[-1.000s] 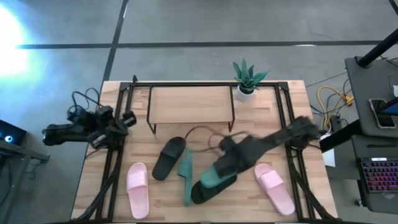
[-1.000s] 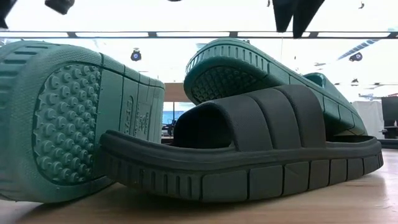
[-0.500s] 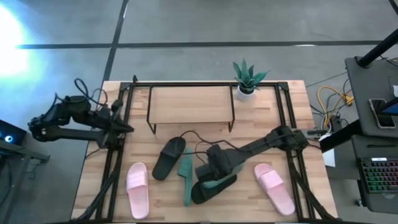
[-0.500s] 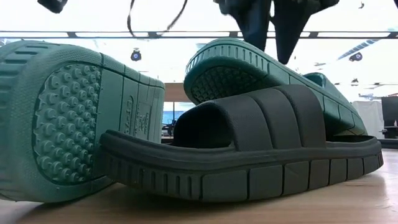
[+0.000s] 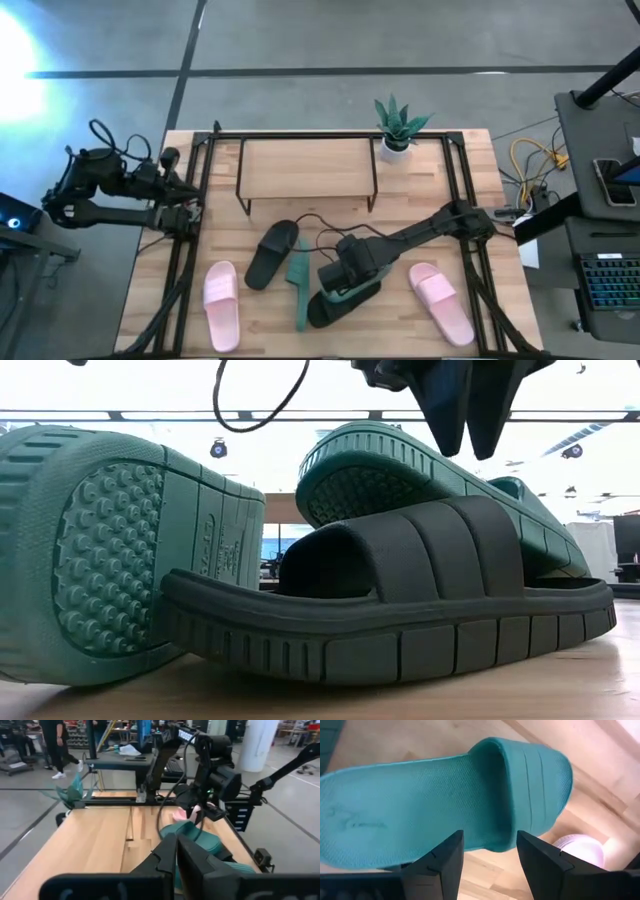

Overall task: Pick and place slides into the shelf
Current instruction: Put the right green slide on the shelf

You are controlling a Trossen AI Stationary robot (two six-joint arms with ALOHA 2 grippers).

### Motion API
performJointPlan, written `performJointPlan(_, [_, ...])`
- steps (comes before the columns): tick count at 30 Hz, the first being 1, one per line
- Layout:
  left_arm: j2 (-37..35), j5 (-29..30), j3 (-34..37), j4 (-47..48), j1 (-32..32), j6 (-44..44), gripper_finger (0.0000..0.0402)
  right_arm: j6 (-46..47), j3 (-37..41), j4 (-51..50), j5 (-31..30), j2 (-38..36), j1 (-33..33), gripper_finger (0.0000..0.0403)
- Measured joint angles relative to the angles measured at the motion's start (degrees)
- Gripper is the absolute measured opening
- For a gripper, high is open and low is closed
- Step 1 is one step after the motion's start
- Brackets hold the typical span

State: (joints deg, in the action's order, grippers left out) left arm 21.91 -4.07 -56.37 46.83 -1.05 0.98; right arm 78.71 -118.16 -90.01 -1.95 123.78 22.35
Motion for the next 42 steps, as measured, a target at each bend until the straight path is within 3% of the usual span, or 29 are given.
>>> performJointPlan(7, [0.80, 3.28, 0.38, -0.20, 0.01, -0.47, 0.0000, -6.64, 4.14, 0.11, -1.20, -0.71, -0.17, 0.0176])
performJointPlan(17, [1.70, 4.00, 0.52, -0.20, 0.01, -0.43, 0.0000, -5.28, 11.75, 0.12, -1.49, -0.58, -0.04, 0.0176])
performJointPlan(26, [2.18, 3.84, 0.60, -0.42, 0.00, 0.14, 0.0000, -6.40, 14.83, 0.13, -6.70, -0.58, 0.13, 0.0171])
performJointPlan(29, [2.40, 3.91, 0.71, -1.22, 0.01, 0.14, 0.0000, -7.15, 15.12, 0.19, -7.68, -0.58, 0.13, 0.0145])
performJointPlan(36, [2.20, 3.97, 1.23, -1.59, 0.01, 0.12, 0.0000, -9.35, 17.74, 0.36, -7.86, -0.58, 0.25, 0.0024])
performJointPlan(42, [1.99, 3.81, 1.32, -1.88, 0.01, 0.12, 0.0000, -9.34, 15.25, 0.49, -11.95, -0.65, 1.80, 0.0013])
